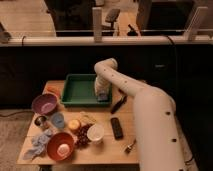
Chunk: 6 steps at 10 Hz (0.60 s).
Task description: Wipe tray with sponge
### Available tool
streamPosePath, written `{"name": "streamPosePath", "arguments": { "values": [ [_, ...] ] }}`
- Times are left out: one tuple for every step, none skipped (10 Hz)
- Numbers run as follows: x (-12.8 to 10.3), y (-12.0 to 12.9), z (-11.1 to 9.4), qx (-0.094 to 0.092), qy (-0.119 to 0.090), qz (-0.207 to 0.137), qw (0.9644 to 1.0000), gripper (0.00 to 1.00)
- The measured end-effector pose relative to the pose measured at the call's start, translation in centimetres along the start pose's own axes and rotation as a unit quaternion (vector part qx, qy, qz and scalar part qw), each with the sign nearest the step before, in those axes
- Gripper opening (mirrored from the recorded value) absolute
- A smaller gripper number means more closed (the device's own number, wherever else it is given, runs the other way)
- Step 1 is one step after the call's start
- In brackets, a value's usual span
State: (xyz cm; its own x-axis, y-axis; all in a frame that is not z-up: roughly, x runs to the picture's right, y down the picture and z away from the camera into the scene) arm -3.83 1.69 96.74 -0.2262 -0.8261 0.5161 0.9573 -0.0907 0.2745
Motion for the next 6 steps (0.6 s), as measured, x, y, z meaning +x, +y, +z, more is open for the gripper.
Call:
{"name": "streamPosePath", "arguments": {
  "values": [
    [1.6,-0.4,0.2,0.000,0.003,-0.003,1.0000,0.03],
    [2.7,-1.0,0.3,-0.001,0.004,-0.006,1.0000,0.03],
    [3.5,-2.0,0.3,0.003,0.006,-0.013,0.9999,0.03],
    [4.3,-4.0,0.1,0.013,0.009,-0.031,0.9994,0.03],
    [4.3,-5.0,-0.1,0.020,0.011,-0.041,0.9989,0.03],
    [4.1,-5.7,-0.3,0.029,0.011,-0.053,0.9981,0.03]
  ]
}}
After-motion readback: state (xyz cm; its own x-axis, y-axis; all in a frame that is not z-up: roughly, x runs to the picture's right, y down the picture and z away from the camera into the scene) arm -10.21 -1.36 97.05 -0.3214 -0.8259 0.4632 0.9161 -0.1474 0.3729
